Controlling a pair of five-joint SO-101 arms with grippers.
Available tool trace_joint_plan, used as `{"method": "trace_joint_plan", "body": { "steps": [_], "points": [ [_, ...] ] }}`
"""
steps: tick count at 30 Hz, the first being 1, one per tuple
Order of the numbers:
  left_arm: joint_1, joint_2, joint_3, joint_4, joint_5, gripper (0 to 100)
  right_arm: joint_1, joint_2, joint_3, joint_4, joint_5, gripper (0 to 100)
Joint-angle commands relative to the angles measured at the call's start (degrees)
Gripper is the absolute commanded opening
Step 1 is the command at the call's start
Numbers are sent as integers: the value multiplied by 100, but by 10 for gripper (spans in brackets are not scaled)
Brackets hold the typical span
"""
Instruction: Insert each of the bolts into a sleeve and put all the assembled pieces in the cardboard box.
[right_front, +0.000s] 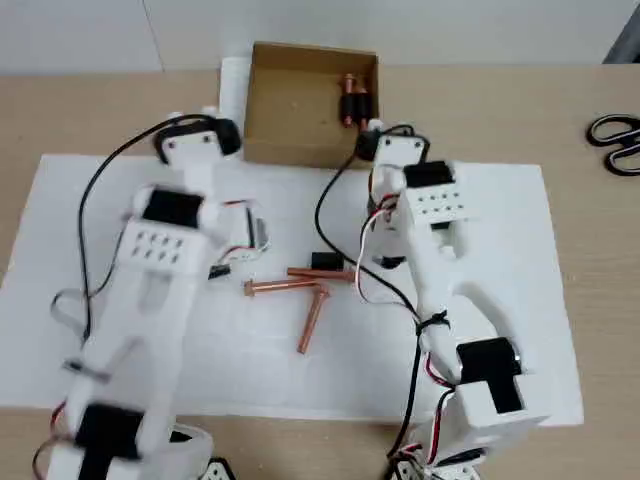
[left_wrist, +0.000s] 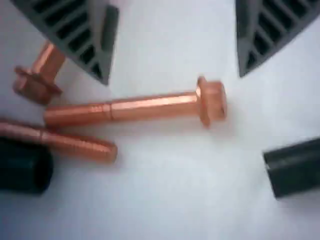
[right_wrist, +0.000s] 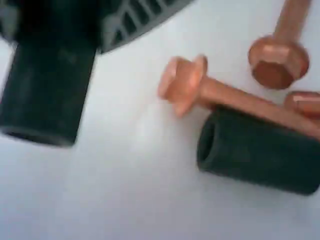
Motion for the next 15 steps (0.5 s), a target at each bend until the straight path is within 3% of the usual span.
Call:
{"method": "trace_joint_plan", "body": {
  "steps": [1, 10, 15],
  "points": [
    [97, 554, -884, 475, 88, 160, 154, -365, 404, -620, -62, 4],
    [88, 589, -963, 475, 88, 160, 242, -365, 1046, -1130, -18, 7],
    [79, 492, -963, 484, 88, 160, 242, -365, 1073, -1077, -44, 96]
  ]
}}
